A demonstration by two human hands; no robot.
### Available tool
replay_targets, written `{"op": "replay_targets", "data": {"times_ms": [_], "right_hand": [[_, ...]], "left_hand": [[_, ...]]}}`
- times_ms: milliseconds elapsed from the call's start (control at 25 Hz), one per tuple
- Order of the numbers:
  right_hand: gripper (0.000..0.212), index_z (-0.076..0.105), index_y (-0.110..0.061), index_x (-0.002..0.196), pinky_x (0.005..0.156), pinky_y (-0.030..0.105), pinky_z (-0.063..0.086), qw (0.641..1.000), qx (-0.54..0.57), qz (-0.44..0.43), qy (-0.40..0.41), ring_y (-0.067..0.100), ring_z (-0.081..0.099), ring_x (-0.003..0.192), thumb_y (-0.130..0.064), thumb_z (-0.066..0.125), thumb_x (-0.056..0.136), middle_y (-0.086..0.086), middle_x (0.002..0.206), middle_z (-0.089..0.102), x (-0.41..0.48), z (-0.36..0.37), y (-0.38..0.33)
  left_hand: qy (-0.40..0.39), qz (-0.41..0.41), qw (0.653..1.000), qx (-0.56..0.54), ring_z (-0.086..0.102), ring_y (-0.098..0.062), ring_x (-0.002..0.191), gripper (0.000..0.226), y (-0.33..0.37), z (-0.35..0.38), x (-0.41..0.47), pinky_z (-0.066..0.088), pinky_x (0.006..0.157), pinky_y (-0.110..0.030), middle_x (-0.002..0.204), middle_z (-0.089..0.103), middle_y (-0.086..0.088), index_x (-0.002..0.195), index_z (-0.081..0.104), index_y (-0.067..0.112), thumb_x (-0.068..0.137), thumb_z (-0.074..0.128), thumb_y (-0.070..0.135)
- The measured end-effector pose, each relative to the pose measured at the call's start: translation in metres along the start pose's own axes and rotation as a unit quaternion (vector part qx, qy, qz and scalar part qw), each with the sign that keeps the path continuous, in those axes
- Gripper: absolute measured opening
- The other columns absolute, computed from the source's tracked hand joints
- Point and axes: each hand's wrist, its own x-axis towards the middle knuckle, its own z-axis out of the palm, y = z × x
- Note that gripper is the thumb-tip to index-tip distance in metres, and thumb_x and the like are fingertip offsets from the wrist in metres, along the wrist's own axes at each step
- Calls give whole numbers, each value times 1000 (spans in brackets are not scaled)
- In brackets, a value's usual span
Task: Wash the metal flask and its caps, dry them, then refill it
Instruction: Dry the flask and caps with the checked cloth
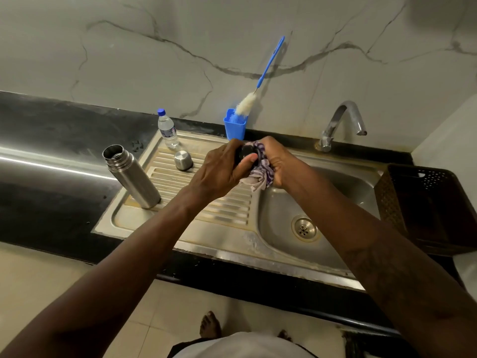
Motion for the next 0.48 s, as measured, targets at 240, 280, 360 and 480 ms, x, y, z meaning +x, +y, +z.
{"op": "replay_targets", "data": {"times_ms": [240,280,360,480], "right_hand": [[49,70,-9,119,89,46,59,995,-23,-42,90,32,75,87,-49,66,90,18,104,76,24,-19,10],[44,71,-13,115,87,44,59,994,-7,-64,83,31,74,83,-50,65,93,17,101,76,23,-18,12],[38,71,-18,113,87,44,58,994,30,-87,62,29,72,80,-51,60,97,16,95,74,24,-15,17],[48,70,-15,121,100,53,54,996,35,-80,34,34,73,103,-50,69,90,17,113,75,34,-4,35]], "left_hand": [[86,-152,946,-272,71,-17,106,38,-14,-4,-38,64,74,-31,120,64,-7,140,47,8,108,57,27],[83,-177,941,-275,70,-18,110,40,-20,-7,-43,65,76,-32,123,63,-6,141,47,9,107,59,26],[75,-209,942,-254,68,-16,112,42,-33,-15,-52,65,79,-32,124,63,-1,141,49,15,103,65,26],[70,-238,956,-156,65,-8,110,46,-55,-18,-61,61,83,-25,125,66,2,137,54,25,96,74,31]]}}
